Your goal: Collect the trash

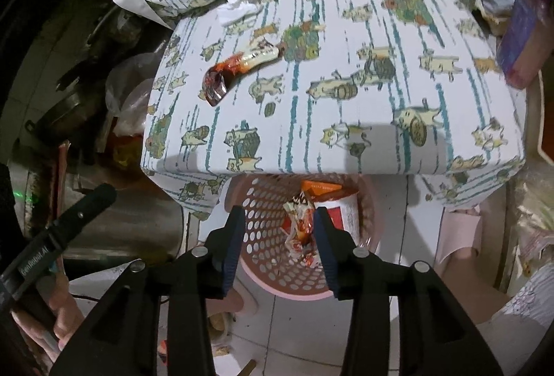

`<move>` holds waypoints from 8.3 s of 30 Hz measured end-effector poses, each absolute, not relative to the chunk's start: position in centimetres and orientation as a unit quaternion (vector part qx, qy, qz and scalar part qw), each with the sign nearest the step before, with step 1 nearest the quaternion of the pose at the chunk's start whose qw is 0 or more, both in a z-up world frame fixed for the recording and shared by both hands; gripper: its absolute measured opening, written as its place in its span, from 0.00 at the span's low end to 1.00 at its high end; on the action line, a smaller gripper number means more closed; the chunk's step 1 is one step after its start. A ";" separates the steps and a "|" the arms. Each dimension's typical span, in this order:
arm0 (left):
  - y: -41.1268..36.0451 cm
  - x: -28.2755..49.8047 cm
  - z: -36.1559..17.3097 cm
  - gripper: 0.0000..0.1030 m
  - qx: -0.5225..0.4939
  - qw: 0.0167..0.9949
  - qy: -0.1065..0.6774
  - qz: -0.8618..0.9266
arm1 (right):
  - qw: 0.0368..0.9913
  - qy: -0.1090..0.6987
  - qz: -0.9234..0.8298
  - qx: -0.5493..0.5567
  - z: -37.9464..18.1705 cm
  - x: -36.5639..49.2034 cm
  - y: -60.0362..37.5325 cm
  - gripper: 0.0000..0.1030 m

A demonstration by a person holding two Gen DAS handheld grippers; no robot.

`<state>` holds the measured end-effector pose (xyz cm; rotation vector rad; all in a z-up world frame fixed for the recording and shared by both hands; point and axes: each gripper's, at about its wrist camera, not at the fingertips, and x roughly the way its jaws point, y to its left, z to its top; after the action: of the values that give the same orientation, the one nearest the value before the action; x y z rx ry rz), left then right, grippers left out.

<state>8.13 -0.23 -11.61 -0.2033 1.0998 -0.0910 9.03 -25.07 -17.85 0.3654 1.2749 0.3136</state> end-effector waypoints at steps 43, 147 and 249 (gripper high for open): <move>4.3 1.2 5.9 0.83 -0.066 0.958 0.279 0.030 | 0.914 0.376 0.147 0.041 -3.7 6.0 -22.6 0.70; -8.4 30.3 -21.1 0.78 0.158 0.754 0.618 -0.157 | 0.839 0.504 0.152 0.138 -9.3 25.0 -27.9 0.05; 0.3 -4.1 12.7 0.45 -0.051 0.976 0.202 -0.069 | 0.945 0.219 0.239 0.050 10.2 -3.1 -22.9 0.05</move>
<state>-4.12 0.32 12.72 -0.1025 0.4068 -0.1395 -3.11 -22.90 10.23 0.1019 0.4453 0.4868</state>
